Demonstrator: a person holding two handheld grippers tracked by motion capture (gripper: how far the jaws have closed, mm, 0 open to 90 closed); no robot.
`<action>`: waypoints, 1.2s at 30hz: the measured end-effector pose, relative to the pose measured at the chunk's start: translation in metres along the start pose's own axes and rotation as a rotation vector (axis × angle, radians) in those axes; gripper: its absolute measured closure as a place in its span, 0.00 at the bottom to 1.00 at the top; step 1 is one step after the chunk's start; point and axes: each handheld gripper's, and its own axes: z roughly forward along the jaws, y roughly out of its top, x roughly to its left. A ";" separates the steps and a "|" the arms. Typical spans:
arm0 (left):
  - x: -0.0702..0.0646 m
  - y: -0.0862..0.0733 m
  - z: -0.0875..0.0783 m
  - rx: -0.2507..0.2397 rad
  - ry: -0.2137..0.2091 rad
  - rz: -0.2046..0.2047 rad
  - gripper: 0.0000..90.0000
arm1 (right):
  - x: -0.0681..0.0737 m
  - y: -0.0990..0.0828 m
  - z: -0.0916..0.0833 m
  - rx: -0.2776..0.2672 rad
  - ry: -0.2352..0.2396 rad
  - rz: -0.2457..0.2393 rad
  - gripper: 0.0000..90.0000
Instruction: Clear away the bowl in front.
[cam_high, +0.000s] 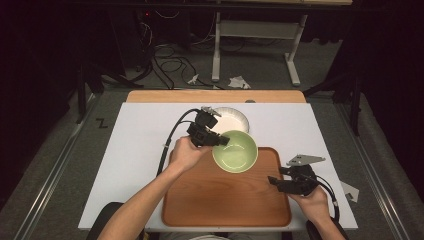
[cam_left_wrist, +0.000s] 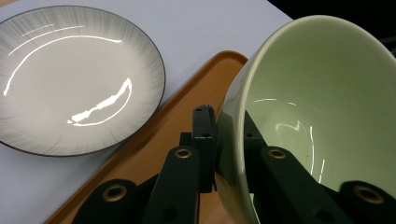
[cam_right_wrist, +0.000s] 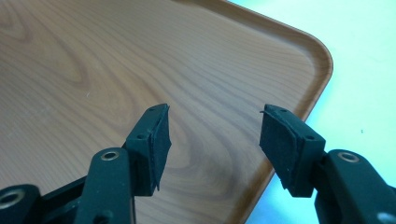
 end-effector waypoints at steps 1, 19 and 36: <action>0.000 -0.001 0.000 0.001 0.000 0.003 0.92 | 0.000 0.000 0.000 0.000 0.000 0.000 0.48; -0.005 -0.020 -0.002 0.021 -0.018 0.012 0.92 | 0.000 0.000 0.000 -0.001 0.001 0.004 0.48; -0.008 -0.036 0.007 0.053 -0.037 0.008 0.92 | 0.000 0.000 0.000 0.000 -0.002 0.002 0.48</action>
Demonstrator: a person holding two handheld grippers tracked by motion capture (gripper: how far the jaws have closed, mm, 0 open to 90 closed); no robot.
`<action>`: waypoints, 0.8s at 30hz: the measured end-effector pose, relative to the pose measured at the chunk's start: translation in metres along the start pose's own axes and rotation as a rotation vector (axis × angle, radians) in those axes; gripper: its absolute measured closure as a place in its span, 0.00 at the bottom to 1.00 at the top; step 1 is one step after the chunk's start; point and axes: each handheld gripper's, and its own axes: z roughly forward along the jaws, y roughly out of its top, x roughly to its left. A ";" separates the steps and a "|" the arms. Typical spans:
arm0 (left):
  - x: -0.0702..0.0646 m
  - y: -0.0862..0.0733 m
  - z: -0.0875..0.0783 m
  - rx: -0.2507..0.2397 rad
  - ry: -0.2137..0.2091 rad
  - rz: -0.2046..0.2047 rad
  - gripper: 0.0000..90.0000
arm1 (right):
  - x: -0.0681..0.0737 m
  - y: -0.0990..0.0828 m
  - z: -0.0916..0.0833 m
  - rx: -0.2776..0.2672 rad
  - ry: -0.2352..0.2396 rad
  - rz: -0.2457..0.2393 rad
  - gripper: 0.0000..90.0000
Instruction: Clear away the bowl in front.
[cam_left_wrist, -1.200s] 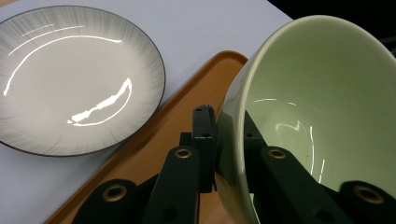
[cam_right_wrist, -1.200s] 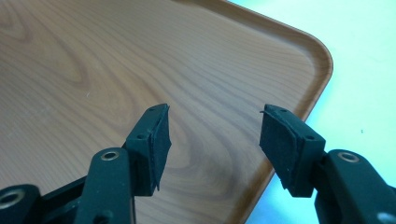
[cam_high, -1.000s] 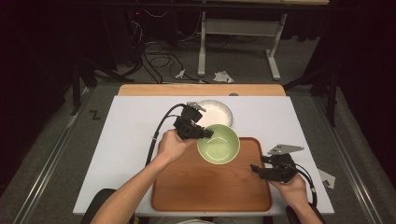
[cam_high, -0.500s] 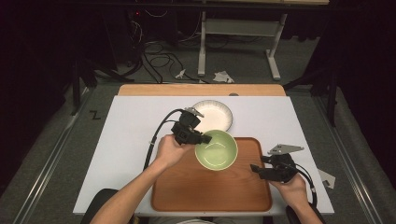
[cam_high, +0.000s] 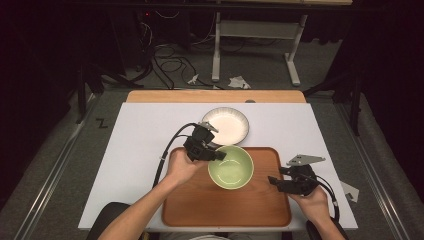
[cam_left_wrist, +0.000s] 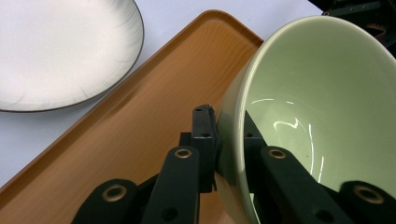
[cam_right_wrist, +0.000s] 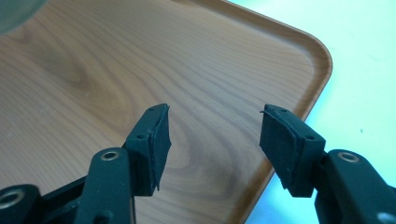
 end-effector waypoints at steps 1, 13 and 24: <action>0.000 -0.001 0.000 0.004 -0.001 -0.001 0.92 | 0.000 0.000 0.000 0.000 0.000 0.000 0.48; 0.002 -0.009 0.011 0.028 -0.007 -0.011 0.91 | 0.000 0.000 0.000 0.000 -0.001 0.001 0.48; 0.007 -0.016 0.020 0.048 0.000 -0.025 0.91 | 0.000 0.000 0.000 0.002 -0.001 0.003 0.48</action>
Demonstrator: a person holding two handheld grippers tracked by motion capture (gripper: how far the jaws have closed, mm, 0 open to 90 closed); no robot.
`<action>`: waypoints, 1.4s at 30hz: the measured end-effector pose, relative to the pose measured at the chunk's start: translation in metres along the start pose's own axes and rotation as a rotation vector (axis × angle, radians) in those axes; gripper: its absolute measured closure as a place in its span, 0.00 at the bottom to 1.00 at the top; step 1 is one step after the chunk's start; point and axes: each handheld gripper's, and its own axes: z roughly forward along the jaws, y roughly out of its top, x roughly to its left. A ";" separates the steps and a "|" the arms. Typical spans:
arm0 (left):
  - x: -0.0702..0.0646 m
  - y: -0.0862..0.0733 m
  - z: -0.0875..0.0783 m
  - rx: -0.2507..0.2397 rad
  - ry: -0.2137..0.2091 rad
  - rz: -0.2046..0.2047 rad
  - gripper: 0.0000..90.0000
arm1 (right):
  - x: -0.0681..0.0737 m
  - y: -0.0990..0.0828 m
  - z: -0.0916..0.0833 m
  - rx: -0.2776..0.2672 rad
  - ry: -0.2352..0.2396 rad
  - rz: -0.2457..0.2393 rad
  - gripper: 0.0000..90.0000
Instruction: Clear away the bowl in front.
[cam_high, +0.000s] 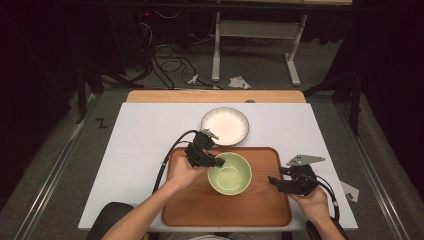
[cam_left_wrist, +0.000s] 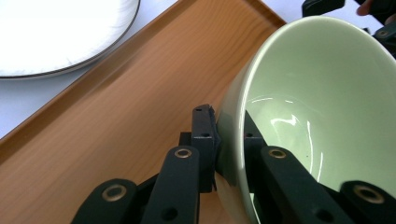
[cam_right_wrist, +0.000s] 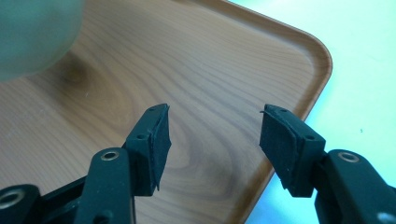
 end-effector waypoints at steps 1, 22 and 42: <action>0.001 0.000 0.001 0.004 -0.001 -0.002 0.91 | 0.000 0.000 0.000 0.000 0.000 0.000 0.48; 0.006 -0.008 0.016 0.039 0.007 -0.019 0.91 | 0.000 0.000 0.000 0.000 0.000 0.000 0.48; 0.007 -0.011 0.022 0.060 0.010 -0.026 0.91 | 0.000 0.000 0.000 0.000 0.001 -0.003 0.48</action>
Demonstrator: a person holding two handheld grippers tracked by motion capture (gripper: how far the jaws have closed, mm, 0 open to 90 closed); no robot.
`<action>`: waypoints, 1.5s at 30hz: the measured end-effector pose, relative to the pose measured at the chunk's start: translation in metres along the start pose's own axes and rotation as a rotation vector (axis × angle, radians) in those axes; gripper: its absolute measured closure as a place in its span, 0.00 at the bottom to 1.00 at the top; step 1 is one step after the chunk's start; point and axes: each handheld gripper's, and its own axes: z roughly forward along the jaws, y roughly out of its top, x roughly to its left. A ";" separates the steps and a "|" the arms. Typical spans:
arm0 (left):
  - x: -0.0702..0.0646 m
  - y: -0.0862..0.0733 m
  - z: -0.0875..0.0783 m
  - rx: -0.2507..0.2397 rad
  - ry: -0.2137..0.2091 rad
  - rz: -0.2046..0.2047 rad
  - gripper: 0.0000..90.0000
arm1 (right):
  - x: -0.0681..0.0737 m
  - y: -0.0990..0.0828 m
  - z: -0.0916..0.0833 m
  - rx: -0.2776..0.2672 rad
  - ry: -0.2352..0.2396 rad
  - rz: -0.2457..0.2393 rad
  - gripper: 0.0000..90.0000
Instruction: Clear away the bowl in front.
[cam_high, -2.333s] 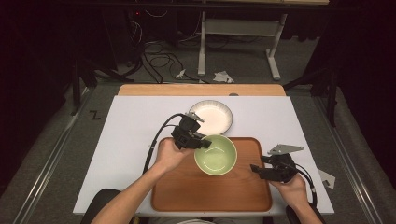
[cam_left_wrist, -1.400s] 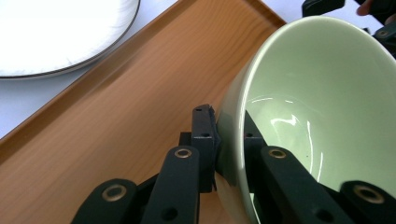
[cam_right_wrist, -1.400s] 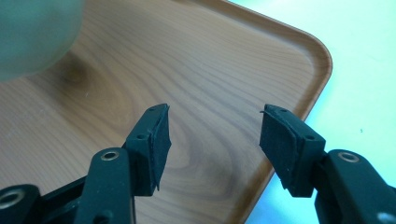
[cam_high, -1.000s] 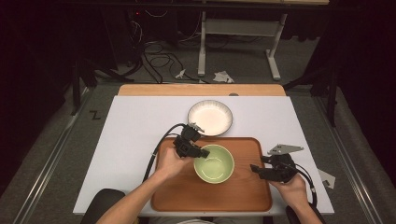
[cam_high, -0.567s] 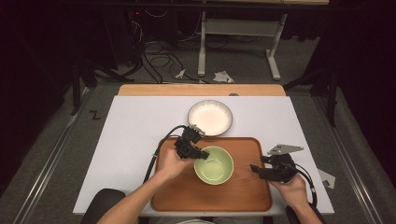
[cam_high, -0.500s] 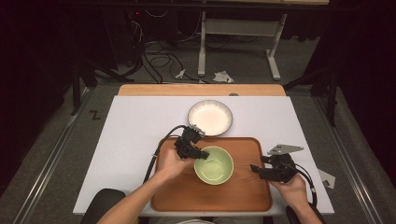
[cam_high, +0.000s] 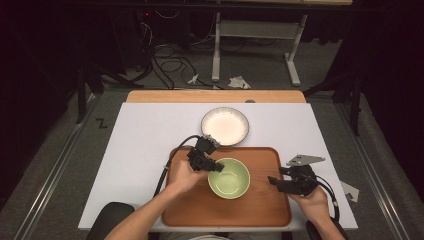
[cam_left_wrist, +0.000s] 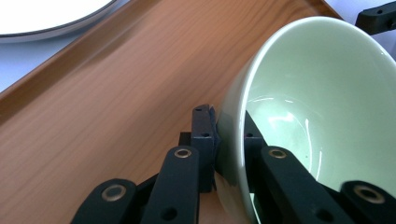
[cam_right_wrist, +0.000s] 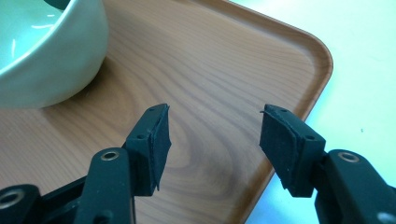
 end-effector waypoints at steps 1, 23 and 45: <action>0.000 0.000 0.000 0.002 0.001 0.001 0.91 | 0.000 0.000 0.000 -0.001 0.000 -0.001 0.48; 0.003 -0.003 0.008 0.025 0.006 -0.009 0.91 | 0.000 0.000 0.000 -0.001 0.001 -0.001 0.48; 0.003 -0.007 0.014 0.031 0.039 -0.008 0.90 | 0.000 0.000 0.000 0.001 0.000 -0.004 0.48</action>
